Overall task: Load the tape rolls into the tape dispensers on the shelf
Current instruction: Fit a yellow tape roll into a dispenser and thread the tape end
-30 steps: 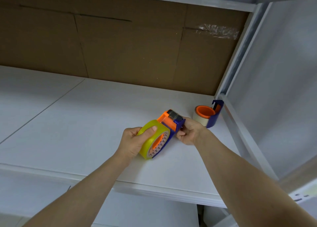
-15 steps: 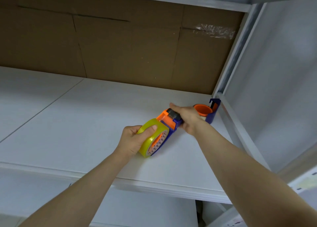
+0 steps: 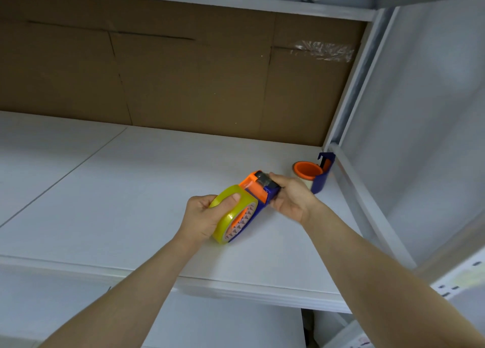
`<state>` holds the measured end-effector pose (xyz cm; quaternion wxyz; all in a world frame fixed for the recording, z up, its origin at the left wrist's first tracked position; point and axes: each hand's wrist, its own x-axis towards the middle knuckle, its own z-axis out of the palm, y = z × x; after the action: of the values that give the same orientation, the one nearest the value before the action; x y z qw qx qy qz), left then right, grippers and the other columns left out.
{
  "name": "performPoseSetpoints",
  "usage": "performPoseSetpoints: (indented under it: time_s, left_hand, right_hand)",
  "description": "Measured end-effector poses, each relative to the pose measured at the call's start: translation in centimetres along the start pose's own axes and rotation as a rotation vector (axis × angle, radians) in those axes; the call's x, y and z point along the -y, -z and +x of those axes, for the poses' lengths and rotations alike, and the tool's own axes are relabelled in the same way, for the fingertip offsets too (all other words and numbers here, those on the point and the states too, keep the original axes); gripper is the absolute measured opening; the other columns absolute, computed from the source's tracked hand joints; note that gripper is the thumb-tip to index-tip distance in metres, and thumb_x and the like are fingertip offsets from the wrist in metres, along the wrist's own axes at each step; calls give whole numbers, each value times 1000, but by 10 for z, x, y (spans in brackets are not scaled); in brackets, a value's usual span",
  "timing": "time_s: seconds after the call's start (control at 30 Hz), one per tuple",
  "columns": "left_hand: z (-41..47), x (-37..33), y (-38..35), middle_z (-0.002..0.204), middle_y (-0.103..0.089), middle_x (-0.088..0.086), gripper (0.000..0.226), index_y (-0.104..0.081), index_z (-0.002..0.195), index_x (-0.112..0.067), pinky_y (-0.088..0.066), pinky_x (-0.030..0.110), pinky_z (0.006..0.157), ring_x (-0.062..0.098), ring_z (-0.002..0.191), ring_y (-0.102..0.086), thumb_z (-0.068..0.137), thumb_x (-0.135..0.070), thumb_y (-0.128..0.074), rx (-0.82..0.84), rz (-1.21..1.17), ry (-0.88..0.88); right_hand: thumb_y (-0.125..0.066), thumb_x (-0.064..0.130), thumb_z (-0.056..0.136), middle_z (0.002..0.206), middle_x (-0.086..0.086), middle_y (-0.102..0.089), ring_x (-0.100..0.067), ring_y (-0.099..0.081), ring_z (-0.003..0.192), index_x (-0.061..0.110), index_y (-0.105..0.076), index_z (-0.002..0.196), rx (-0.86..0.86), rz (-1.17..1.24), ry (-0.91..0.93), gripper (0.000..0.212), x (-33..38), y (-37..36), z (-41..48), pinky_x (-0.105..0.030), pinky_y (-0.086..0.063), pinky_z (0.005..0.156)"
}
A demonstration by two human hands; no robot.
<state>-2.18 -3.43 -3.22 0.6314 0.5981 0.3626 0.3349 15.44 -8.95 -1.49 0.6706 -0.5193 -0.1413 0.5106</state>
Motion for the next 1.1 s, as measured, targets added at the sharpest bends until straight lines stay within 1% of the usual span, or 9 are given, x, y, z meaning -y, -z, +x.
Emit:
performPoseSetpoints:
  time_s: [0.13, 0.3, 0.5, 0.6, 0.7, 0.77, 0.87, 0.97, 1.1]
  left_hand:
    - [0, -1, -1, 50, -68, -2, 27, -67, 65, -4, -53, 18, 50, 8, 46, -64, 79, -27, -70, -2, 6, -1]
    - [2, -2, -3, 46, -66, -2, 30, -66, 67, 1, -51, 15, 47, 8, 43, -62, 79, -26, -71, -4, 38, 2]
    - [3, -3, -4, 48, -68, -2, 29, -68, 66, -5, -52, 16, 49, 7, 44, -63, 80, -30, -70, -31, 27, 25]
    - [4, -4, -5, 48, -67, -2, 30, -67, 64, -8, -53, 16, 50, 6, 43, -63, 80, -34, -68, -52, 14, 49]
    - [5, -7, -7, 48, -68, -1, 35, -68, 63, -11, -54, 18, 51, 9, 45, -65, 79, -41, -67, -95, -24, 92]
    - [7, -9, -8, 56, -70, 5, 39, -68, 65, -10, -57, 25, 60, 18, 56, -67, 79, -47, -66, -135, -56, 133]
    - [11, -15, -11, 67, -66, 11, 44, -65, 71, -8, -54, 31, 66, 23, 63, -63, 82, -50, -60, -224, -181, 208]
    - [16, -19, -12, 84, -70, 15, 50, -68, 91, -6, -57, 37, 74, 27, 76, -68, 85, -54, -54, -223, -315, 267]
    - [15, -21, -15, 103, -72, 16, 61, -65, 111, -9, -56, 43, 87, 28, 93, -69, 87, -61, -43, -183, -337, 280]
  right_hand:
    - [-47, 13, 95, 94, -12, -67, -22, -65, 86, 7, -59, 98, 54, 112, -4, 14, -9, 6, -5, -32, -58, 69]
    - [-43, 10, 94, 91, -14, -64, -23, -63, 82, 6, -54, 95, -17, 137, -27, 12, -7, 8, -5, -36, -54, 78]
    - [-52, 26, 93, 99, -15, -68, -26, -65, 87, 6, -55, 117, -82, 70, -41, 31, -14, -3, 0, -43, -54, 81]
    - [-56, 37, 90, 105, -17, -69, -30, -66, 95, 5, -58, 117, -56, 58, -41, 42, -16, -3, 2, -47, -53, 90]
    - [-62, 38, 86, 104, -18, -69, -31, -66, 98, -1, -59, 112, -67, -82, 15, 47, -17, -3, 2, -45, -54, 89]
    - [-60, 42, 86, 101, -16, -70, -30, -67, 99, 0, -60, 108, -113, -112, 47, 48, -16, -4, 2, -42, -56, 85]
    - [-60, 50, 81, 104, -11, -71, -26, -67, 99, 7, -61, 109, 7, -128, 30, 52, -14, -5, -8, -35, -56, 82]
    - [-77, 40, 67, 116, -8, -67, -25, -65, 105, 12, -54, 122, 126, -398, -52, 65, -25, -14, -20, -40, -56, 88]
    - [-69, 13, 80, 113, -10, -65, -29, -66, 99, 17, -54, 116, -27, -501, -10, 39, -31, -37, -16, -42, -61, 73]
